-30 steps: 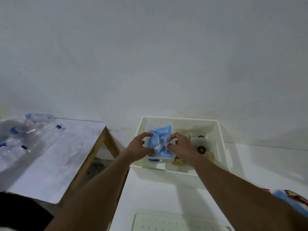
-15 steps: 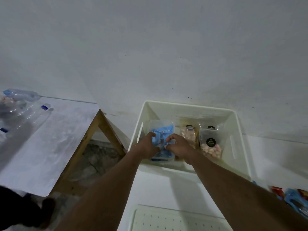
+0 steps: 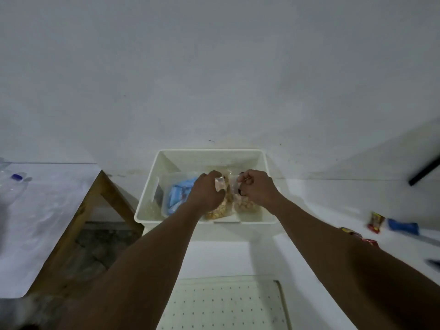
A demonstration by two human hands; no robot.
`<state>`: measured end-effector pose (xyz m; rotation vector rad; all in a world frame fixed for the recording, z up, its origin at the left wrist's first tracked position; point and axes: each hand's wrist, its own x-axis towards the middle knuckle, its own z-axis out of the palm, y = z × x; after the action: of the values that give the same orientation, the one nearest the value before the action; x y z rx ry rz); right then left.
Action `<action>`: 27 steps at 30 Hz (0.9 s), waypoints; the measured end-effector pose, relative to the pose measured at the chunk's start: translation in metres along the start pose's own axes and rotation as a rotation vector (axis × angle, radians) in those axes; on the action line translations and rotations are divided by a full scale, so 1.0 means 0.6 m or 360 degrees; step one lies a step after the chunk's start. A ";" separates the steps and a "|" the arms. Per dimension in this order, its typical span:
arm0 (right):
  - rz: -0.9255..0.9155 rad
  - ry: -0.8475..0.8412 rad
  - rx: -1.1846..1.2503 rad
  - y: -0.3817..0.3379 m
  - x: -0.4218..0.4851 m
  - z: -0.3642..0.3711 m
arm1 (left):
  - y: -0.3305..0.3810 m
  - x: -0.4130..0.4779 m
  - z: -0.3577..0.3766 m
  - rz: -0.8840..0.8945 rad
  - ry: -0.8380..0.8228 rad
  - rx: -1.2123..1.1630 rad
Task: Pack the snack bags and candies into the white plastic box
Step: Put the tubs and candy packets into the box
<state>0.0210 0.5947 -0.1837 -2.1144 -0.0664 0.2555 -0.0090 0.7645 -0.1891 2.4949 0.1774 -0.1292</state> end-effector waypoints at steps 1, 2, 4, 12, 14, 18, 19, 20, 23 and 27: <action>0.0000 0.0074 -0.0019 0.014 -0.012 -0.031 | 0.026 -0.005 0.014 0.0080 0.0053 -0.0039; 0.0006 0.0141 -0.0037 0.032 -0.020 -0.060 | 0.053 -0.011 0.028 0.0144 0.0100 -0.0074; 0.0033 0.0251 -0.0078 0.074 -0.039 -0.116 | 0.103 -0.025 0.061 0.0292 0.0174 -0.0119; 0.0262 0.0322 -0.0190 0.285 -0.117 -0.282 | 0.235 -0.089 0.233 0.0529 0.0142 -0.0101; 0.0307 0.0295 -0.0212 0.334 -0.133 -0.311 | 0.255 -0.098 0.276 0.0499 0.0048 -0.0099; 0.0345 0.0149 -0.0413 0.422 -0.160 -0.354 | 0.268 -0.108 0.358 0.0441 -0.0324 0.0088; 0.0324 0.0103 -0.0499 0.443 -0.166 -0.360 | 0.264 -0.109 0.379 0.0418 -0.0415 0.0149; 0.0308 0.0049 -0.0592 0.467 -0.169 -0.364 | 0.257 -0.110 0.402 0.0406 -0.0468 0.0230; 0.0299 -0.0140 -0.0913 0.527 -0.174 -0.364 | 0.235 -0.112 0.462 0.0409 -0.0608 0.0532; 0.0144 -0.0353 -0.1163 0.569 -0.169 -0.357 | 0.226 -0.113 0.516 0.0341 -0.0817 0.0722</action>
<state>-0.0516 0.2197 -0.3479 -2.8074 -0.2229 0.5888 -0.0703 0.4643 -0.3479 2.7996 -0.3705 -0.7828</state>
